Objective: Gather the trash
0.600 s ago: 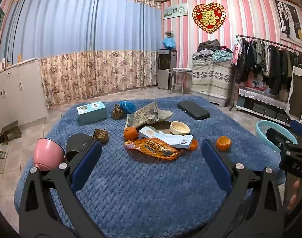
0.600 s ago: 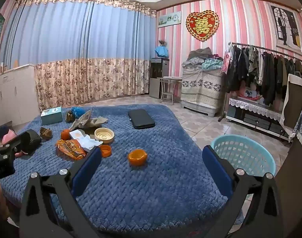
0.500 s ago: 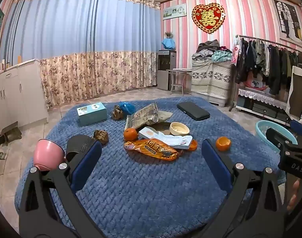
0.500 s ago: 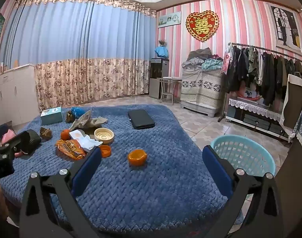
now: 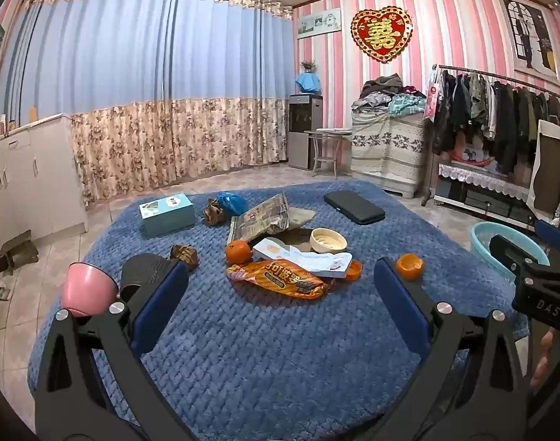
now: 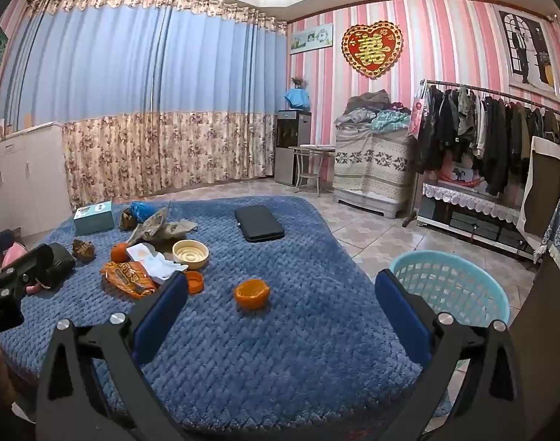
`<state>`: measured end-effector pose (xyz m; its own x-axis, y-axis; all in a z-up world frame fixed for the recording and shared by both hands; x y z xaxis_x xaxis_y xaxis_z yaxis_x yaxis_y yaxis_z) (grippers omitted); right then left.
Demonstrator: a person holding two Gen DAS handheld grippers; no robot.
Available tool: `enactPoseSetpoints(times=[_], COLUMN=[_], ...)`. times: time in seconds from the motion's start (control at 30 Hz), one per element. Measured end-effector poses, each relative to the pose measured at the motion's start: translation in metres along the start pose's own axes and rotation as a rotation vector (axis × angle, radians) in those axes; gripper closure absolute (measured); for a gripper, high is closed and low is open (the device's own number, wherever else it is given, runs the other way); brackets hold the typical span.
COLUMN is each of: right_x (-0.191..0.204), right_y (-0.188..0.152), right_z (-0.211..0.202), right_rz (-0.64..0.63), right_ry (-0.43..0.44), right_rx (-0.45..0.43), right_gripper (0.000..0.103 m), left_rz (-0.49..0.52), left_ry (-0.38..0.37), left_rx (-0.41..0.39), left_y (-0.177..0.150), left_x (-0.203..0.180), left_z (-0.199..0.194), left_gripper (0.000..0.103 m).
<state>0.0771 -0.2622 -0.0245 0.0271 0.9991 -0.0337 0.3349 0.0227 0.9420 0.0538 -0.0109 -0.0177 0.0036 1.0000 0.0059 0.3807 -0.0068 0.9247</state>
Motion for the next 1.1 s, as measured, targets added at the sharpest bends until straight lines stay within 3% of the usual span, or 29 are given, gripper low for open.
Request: enactPoseSetpoints(times=[1.1], right_x=[0.0010], right_y=[-0.0011], right_z=[0.0009], right_rz=[-0.002], right_ry=[-0.002], right_rx=[-0.001], right_gripper=[0.004], left_rz=[0.004], left_ry=[-0.001], left_rx=[-0.010], left_y=[0.0012], left_x=[0.0017], left_z=[-0.0048], left_gripper=[0.005])
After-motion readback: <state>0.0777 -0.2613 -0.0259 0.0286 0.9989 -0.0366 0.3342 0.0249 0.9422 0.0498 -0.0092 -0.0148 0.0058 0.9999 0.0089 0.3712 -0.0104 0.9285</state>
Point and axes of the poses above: each gripper's, at about its wrist camera, not at the fingertips, and z roughly the way its jaws point, x to its left, y to its top, the point moved 6 cm from there along z, roughly the way its jaws point, and after that the axes turned 2 degrees about x, right-handed, at the moved point
